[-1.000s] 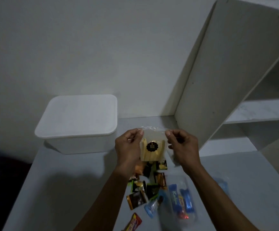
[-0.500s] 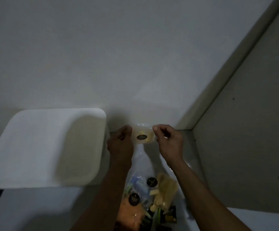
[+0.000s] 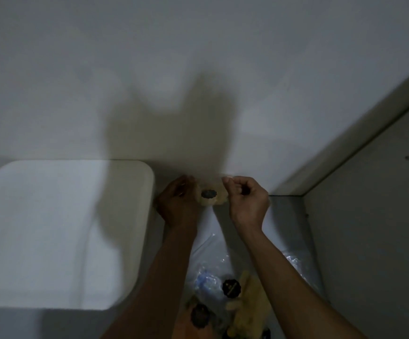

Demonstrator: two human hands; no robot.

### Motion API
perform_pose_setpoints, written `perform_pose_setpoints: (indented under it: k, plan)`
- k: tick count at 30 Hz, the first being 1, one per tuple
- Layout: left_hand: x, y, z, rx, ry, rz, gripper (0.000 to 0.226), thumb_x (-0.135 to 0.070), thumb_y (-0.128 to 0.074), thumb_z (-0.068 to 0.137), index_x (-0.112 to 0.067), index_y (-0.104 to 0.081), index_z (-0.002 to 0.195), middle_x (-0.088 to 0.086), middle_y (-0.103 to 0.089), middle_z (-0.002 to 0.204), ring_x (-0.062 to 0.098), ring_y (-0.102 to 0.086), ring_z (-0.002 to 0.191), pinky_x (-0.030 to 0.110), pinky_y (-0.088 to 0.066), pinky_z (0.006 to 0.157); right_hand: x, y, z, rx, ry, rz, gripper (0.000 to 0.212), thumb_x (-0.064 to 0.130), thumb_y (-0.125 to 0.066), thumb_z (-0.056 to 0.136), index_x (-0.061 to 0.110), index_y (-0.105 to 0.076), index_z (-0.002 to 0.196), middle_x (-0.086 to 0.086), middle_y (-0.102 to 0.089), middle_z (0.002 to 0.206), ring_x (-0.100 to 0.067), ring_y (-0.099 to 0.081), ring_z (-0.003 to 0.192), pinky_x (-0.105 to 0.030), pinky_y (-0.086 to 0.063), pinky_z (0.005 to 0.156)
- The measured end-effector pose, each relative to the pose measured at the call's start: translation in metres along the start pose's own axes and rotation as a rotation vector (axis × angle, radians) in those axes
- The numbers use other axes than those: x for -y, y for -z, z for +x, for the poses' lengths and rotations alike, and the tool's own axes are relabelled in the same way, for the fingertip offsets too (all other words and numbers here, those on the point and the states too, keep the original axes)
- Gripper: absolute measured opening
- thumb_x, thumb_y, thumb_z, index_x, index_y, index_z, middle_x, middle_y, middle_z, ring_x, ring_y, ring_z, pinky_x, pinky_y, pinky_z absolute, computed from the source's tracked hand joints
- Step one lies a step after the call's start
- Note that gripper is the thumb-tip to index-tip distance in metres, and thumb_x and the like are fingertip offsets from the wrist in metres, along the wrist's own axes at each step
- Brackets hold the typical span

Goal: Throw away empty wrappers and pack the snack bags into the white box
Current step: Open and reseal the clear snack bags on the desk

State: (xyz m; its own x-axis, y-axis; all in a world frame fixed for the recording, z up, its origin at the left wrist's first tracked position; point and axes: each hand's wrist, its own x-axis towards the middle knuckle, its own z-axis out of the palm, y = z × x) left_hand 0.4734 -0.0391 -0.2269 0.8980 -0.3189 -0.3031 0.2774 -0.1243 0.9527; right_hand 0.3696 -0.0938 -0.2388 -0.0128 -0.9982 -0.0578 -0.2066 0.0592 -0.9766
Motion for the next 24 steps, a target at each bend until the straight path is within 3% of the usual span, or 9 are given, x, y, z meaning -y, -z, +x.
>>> perform_pose_setpoints:
  k: [3,6,8,10,12,16,18,21,24]
  plan:
    - [0.004,-0.001,-0.001,-0.022,0.002,0.059,0.01,-0.01,-0.078,0.079,-0.013,-0.073,0.086,-0.001,-0.07,0.074,0.018,-0.067,0.075,0.033,-0.056,0.083,-0.001,0.001,0.002,-0.003,-0.05,0.012,0.021,0.031,-0.082,0.077,0.015,-0.072,0.085,0.002,-0.07,0.073,-0.01,-0.066,0.07,-0.03,-0.059,0.074]
    - [0.002,0.002,-0.007,-0.006,0.055,0.049,0.023,-0.012,-0.081,0.076,-0.009,-0.069,0.096,0.007,-0.068,0.077,0.012,-0.063,0.069,0.033,-0.055,0.085,-0.004,0.009,-0.002,0.021,-0.108,0.046,0.026,0.036,-0.085,0.071,0.019,-0.07,0.085,0.003,-0.068,0.071,-0.011,-0.064,0.069,-0.042,-0.06,0.078]
    - [-0.001,0.009,-0.018,0.019,0.01,0.113,0.028,-0.017,-0.082,0.074,-0.01,-0.068,0.097,0.014,-0.068,0.081,0.014,-0.061,0.071,0.033,-0.054,0.087,-0.006,0.021,-0.011,0.04,-0.145,0.062,0.027,0.037,-0.086,0.069,0.021,-0.069,0.082,0.004,-0.068,0.07,-0.01,-0.063,0.068,-0.045,-0.06,0.079]
    - [-0.003,0.022,-0.039,0.068,-0.075,0.214,0.02,-0.017,-0.079,0.078,-0.01,-0.068,0.093,0.008,-0.066,0.076,0.014,-0.06,0.077,0.032,-0.051,0.085,-0.009,0.038,-0.025,0.072,-0.166,0.043,0.024,0.031,-0.087,0.07,0.023,-0.068,0.081,0.004,-0.067,0.071,-0.01,-0.063,0.069,-0.043,-0.06,0.08]
    - [0.0,0.039,-0.063,0.131,-0.133,0.368,0.019,-0.021,-0.076,0.082,-0.007,-0.067,0.092,0.004,-0.066,0.083,0.015,-0.059,0.084,0.03,-0.048,0.082,-0.013,0.057,-0.043,0.144,-0.134,-0.066,0.023,0.029,-0.086,0.071,0.024,-0.067,0.083,0.005,-0.067,0.075,-0.01,-0.063,0.072,-0.035,-0.058,0.078]
    - [0.041,0.079,-0.087,0.303,-0.057,0.754,0.058,-0.038,-0.072,0.084,-0.012,-0.055,0.134,0.007,-0.056,0.135,0.025,-0.053,0.123,0.031,-0.041,0.103,-0.024,0.084,-0.077,0.39,-0.093,-0.407,0.039,0.034,-0.082,0.075,0.019,-0.069,0.108,0.002,-0.069,0.1,-0.014,-0.064,0.094,-0.029,-0.053,0.085]
    - [0.064,0.096,-0.092,0.358,0.005,0.942,0.062,-0.044,-0.069,0.084,-0.019,-0.049,0.138,0.007,-0.052,0.139,0.028,-0.05,0.125,0.043,-0.045,0.101,-0.031,0.085,-0.087,0.486,-0.098,-0.6,0.049,0.041,-0.079,0.076,0.02,-0.065,0.118,-0.003,-0.069,0.111,-0.022,-0.063,0.104,-0.032,-0.052,0.088]
    - [0.079,0.112,-0.1,0.39,0.036,1.229,0.064,-0.053,-0.063,0.084,-0.022,-0.045,0.137,0.009,-0.051,0.134,0.031,-0.049,0.124,0.043,-0.048,0.094,-0.037,0.081,-0.098,0.582,-0.097,-0.835,0.049,0.042,-0.075,0.078,0.026,-0.058,0.121,-0.006,-0.067,0.116,-0.029,-0.06,0.109,-0.037,-0.051,0.088]
    - [0.083,0.116,-0.101,0.367,0.023,1.193,0.058,-0.049,-0.062,0.087,-0.023,-0.046,0.136,0.009,-0.053,0.132,0.031,-0.05,0.123,0.044,-0.046,0.095,-0.044,0.08,-0.103,0.595,-0.071,-0.898,0.051,0.035,-0.073,0.079,0.026,-0.055,0.125,-0.005,-0.062,0.122,-0.029,-0.056,0.114,-0.039,-0.049,0.091]
